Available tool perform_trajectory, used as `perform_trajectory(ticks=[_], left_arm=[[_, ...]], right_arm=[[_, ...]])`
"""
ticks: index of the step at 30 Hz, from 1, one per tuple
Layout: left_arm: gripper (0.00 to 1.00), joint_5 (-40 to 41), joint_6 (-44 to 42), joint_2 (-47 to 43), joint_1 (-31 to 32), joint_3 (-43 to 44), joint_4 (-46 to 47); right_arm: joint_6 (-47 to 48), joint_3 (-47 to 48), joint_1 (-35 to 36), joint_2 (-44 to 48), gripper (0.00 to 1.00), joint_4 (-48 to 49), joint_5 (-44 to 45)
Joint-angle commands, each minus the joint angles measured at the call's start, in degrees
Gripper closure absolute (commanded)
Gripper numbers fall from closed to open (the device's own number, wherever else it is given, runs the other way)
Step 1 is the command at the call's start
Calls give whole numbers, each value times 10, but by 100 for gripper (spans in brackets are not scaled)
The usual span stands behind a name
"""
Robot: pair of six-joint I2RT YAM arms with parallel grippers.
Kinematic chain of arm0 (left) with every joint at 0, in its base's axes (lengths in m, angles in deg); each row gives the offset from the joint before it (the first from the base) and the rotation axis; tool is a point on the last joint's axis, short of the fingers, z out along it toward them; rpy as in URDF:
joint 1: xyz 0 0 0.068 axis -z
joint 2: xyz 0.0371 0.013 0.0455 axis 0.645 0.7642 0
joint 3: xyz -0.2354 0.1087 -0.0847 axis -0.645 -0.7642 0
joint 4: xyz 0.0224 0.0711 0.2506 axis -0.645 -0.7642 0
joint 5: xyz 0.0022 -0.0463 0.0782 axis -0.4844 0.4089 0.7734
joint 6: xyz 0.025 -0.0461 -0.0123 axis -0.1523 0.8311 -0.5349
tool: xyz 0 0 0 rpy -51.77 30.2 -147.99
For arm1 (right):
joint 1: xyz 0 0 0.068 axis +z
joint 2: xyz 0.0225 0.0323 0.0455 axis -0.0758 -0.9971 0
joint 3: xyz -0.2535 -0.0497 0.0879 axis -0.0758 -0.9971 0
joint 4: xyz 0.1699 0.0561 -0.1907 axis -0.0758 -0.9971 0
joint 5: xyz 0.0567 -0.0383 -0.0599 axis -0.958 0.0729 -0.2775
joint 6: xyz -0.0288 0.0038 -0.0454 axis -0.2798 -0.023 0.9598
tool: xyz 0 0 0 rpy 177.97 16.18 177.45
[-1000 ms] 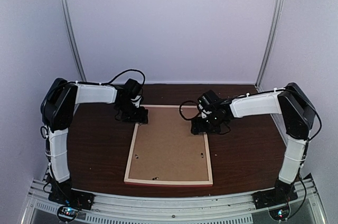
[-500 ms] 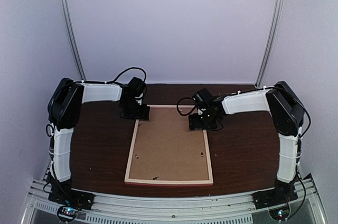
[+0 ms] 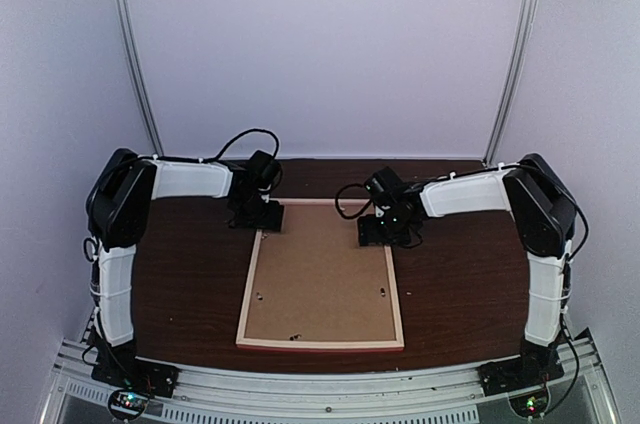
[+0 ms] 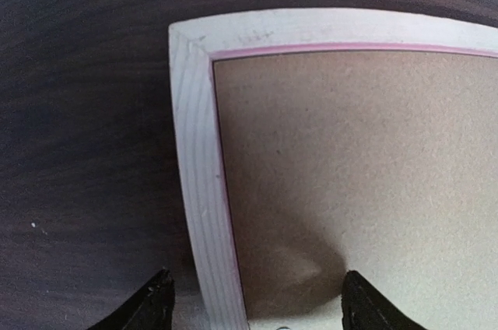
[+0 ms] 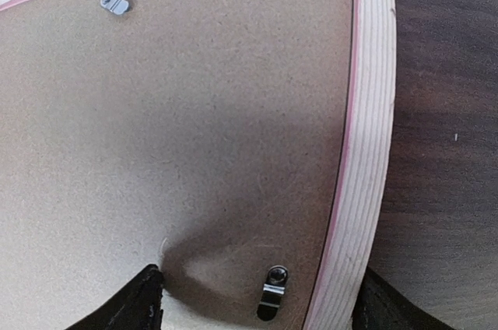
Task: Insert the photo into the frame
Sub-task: Press the fastener onto the backboard.
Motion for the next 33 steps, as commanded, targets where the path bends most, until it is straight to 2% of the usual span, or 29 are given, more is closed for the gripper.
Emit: perform_trajectory(ticks=[1, 7, 18, 26, 33], left_arm=[[27, -2, -2, -13, 6, -38, -54], [28, -10, 4, -33, 9, -58, -46], [31, -16, -10, -29, 9, -37, -59], [31, -30, -13, -81, 9, -62, -76], [40, -43, -9, -110, 8, -97, -83]], right_arm=[[27, -20, -12, -3, 20, -23, -22], [47, -34, -36, 21, 19, -28, -49], [68, -32, -65, 26, 21, -31, -97], [69, -39, -65, 31, 21, -26, -104], [65, -45, -66, 30, 21, -18, -110]])
